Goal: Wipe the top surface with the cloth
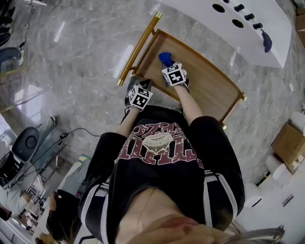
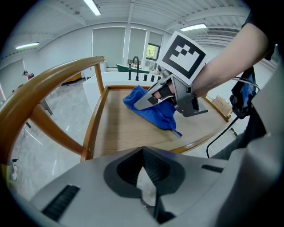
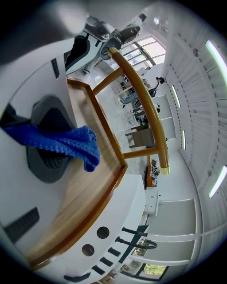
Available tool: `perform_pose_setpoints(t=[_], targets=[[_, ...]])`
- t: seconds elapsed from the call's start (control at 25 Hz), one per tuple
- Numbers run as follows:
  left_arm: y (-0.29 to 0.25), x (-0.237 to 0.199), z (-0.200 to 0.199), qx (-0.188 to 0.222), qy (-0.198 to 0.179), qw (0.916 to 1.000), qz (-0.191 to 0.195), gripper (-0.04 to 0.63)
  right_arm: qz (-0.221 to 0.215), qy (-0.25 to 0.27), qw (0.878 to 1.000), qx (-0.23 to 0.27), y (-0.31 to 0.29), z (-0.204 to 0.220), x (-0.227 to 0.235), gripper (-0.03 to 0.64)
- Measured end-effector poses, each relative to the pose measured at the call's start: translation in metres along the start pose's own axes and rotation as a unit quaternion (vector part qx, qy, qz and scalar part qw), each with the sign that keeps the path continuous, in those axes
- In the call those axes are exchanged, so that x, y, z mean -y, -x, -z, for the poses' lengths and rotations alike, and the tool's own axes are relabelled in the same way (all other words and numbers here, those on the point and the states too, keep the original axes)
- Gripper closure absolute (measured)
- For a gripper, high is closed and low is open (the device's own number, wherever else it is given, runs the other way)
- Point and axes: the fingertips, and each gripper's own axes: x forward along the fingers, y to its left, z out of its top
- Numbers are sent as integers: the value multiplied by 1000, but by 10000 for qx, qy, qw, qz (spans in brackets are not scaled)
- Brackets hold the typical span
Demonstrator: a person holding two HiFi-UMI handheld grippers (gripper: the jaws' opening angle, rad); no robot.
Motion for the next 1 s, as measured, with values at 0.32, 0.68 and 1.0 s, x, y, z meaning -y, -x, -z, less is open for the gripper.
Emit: perform_pose_setpoints(t=[0.32,0.68,1.0], targets=[[1,-1,2,66,86,9999,-22,549,-178,201,9996,31,-14,-16,-18,558],[0,-1,2,179,90,9998,3,549,-290,421,9987,18,-30,-29,-35,558],[2,-4,3,308,323,9990,31,549,-335,587,9977,-5,-40,-39,-50,558]])
